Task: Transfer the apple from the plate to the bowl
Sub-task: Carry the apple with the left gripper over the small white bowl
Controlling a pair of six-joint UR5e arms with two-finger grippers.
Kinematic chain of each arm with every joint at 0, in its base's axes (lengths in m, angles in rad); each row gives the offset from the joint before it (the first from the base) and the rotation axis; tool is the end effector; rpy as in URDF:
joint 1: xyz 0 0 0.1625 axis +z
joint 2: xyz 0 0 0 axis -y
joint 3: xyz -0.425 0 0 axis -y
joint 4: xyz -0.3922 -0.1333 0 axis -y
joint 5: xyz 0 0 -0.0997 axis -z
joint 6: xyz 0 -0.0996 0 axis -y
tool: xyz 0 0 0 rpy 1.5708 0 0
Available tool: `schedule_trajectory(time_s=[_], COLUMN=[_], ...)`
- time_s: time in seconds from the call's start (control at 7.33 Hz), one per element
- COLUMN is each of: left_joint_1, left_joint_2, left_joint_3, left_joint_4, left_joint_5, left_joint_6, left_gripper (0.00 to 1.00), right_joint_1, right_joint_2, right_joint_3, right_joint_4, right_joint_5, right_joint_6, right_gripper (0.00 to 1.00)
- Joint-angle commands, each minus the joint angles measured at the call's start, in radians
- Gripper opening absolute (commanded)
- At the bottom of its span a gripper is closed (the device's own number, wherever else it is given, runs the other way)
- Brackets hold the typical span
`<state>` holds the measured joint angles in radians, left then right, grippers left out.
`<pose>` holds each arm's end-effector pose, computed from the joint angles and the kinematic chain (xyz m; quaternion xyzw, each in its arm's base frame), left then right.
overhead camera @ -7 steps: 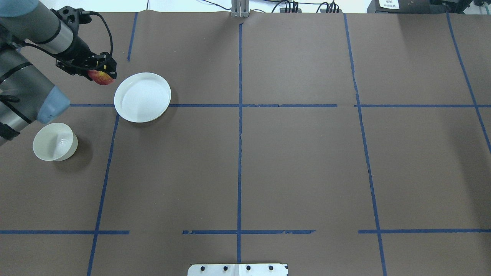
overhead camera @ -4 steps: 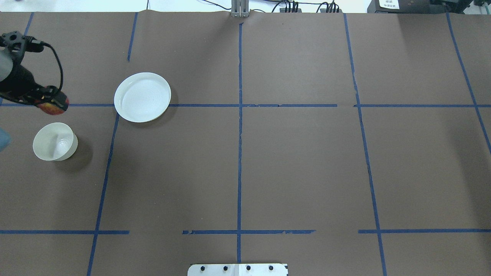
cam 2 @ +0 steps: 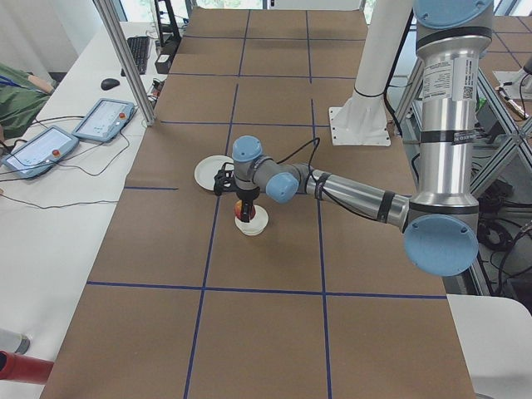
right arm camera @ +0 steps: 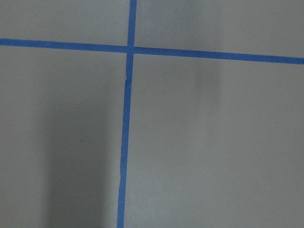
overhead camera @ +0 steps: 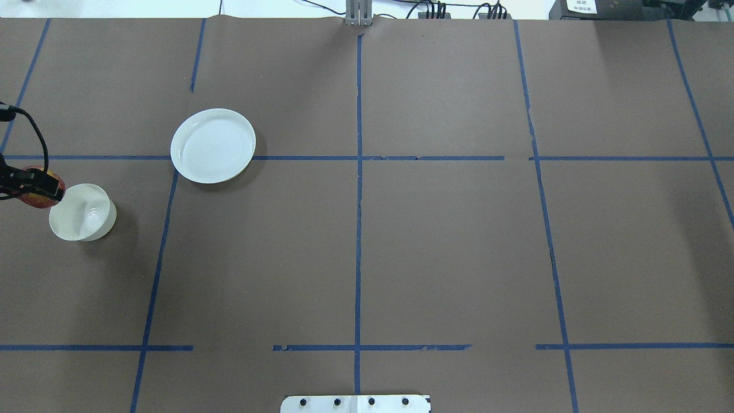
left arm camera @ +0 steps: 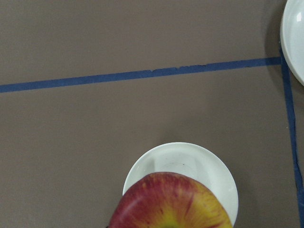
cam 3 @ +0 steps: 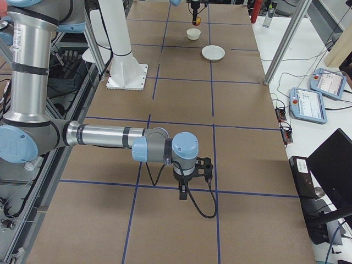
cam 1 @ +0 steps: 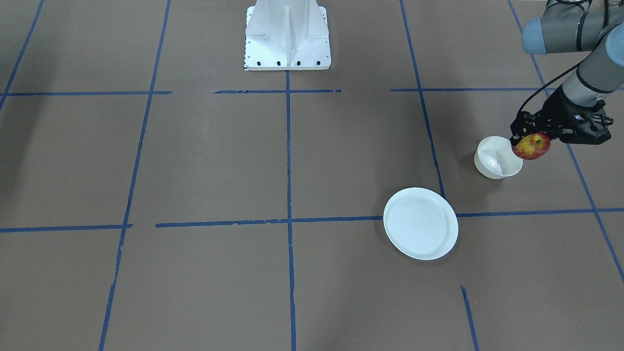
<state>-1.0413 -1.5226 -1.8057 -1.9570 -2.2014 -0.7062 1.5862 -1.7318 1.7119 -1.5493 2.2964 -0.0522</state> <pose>0.1843 -0.4625 0.5278 0.0466 0.3981 0.0068 0.9161 0.0737 -0.4227 0.6642 0.0127 -0.3547 -0.0175 0.9347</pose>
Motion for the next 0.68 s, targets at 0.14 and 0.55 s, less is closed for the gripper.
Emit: schedule_trajectory(time_s=[0.14, 0.55], left_joint_1=[0.062, 0.107], left_joint_2=[-0.002, -0.033], left_joint_3=[0.052, 0.084], left_joint_4=[-0.114, -0.114], left_joint_5=[0.020, 0.046], left_joint_6=[-0.136, -0.196], left_gripper=[0.09, 0.10], right_joint_1=[0.000, 0.000], right_joint_2=[0.000, 0.000], right_joint_3=[0.000, 0.000], right_joint_4=[0.000, -0.002], right_joint_5=[0.000, 0.000], right_joint_6=[0.000, 0.000], right_gripper=[1.00, 1.00])
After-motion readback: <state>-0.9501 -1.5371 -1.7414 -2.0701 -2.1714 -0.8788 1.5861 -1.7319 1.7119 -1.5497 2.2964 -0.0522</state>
